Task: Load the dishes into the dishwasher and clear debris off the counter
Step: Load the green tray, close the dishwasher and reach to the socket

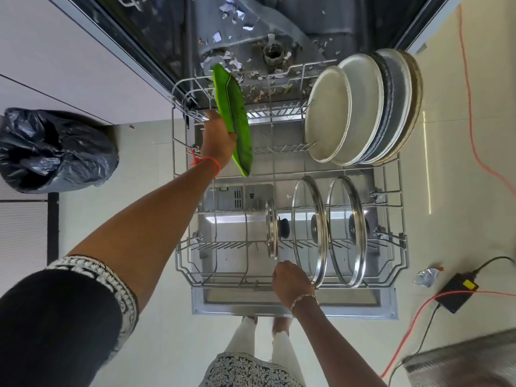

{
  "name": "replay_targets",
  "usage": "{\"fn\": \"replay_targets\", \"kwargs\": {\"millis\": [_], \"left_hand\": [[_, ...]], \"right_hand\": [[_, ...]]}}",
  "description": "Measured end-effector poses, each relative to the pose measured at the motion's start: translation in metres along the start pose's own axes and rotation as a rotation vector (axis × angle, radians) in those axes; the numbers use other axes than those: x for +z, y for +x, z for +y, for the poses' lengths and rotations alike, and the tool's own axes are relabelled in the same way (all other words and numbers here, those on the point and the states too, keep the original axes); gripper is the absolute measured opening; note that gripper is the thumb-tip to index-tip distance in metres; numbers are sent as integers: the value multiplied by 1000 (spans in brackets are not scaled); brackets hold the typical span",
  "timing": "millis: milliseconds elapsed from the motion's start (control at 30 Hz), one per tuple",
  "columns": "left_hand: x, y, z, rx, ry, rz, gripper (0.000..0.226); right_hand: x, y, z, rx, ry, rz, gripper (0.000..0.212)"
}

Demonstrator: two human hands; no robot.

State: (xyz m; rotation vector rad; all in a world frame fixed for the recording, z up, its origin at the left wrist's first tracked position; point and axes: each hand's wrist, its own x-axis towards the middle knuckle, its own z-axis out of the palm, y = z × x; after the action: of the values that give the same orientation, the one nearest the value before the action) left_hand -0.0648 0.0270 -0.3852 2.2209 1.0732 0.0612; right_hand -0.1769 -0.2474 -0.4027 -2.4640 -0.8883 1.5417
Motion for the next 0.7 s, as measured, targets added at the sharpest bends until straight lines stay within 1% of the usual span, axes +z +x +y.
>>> {"fn": "replay_targets", "kwargs": {"millis": [167, 267, 467, 567, 633, 700], "left_hand": [[6, 2, 7, 49, 75, -50, 40], [9, 2, 7, 76, 67, -80, 41], [13, -3, 9, 65, 68, -88, 37], [9, -1, 15, 53, 89, -118, 38], [9, -2, 17, 62, 129, -119, 40], [11, -2, 16, 68, 121, -110, 39]], "right_hand": [[-3, -1, -2, 5, 12, -5, 29], [-2, -2, -2, 3, 13, 1, 29], [-3, -3, -2, -2, 0, 5, 29], [-4, -3, -2, -1, 0, 1, 29], [-4, -3, -3, 4, 12, 0, 29], [-4, -3, -3, 11, 22, 4, 29]]}}
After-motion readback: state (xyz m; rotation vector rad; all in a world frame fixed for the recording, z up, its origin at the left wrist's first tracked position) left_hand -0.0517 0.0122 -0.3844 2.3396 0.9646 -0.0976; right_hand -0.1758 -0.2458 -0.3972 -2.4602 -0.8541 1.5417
